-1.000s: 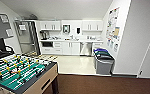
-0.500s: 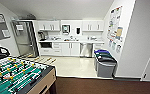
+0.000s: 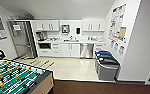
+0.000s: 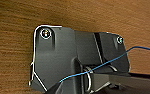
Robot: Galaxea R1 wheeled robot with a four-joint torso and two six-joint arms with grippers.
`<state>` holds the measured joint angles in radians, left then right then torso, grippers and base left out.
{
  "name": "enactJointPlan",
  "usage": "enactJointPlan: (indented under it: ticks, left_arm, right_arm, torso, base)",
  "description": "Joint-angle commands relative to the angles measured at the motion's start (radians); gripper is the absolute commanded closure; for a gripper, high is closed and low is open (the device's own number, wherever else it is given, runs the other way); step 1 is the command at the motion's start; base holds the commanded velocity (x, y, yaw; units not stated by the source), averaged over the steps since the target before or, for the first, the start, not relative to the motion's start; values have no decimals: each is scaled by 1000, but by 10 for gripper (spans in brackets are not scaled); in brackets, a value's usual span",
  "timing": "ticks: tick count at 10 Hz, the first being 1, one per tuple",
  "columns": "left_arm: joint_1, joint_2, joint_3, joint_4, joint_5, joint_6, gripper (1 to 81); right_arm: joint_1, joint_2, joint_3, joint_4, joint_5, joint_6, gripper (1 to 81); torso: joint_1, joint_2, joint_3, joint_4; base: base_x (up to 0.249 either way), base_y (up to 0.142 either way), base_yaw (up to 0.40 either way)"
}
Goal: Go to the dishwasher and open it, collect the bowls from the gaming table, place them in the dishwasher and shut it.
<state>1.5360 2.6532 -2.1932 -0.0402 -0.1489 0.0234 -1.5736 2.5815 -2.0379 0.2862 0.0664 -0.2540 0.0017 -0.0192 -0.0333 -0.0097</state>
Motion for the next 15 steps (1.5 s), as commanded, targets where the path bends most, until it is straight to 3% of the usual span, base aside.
enactJointPlan:
  ticks: [1, 15]
  left_arm:
    - [-46, -19, 12, 26, 51, 4, 10]
    - [-46, -16, 12, 42, 52, 4, 10]
  right_arm:
    - [43, -25, 16, 4, -63, -5, 10]
    - [43, -21, 18, 2, -63, -4, 10]
  torso:
    - [0, 0, 0, 0]
    - [0, 0, 0, 0]
  base:
    - [278, 0, 0]
    - [277, 0, 0]
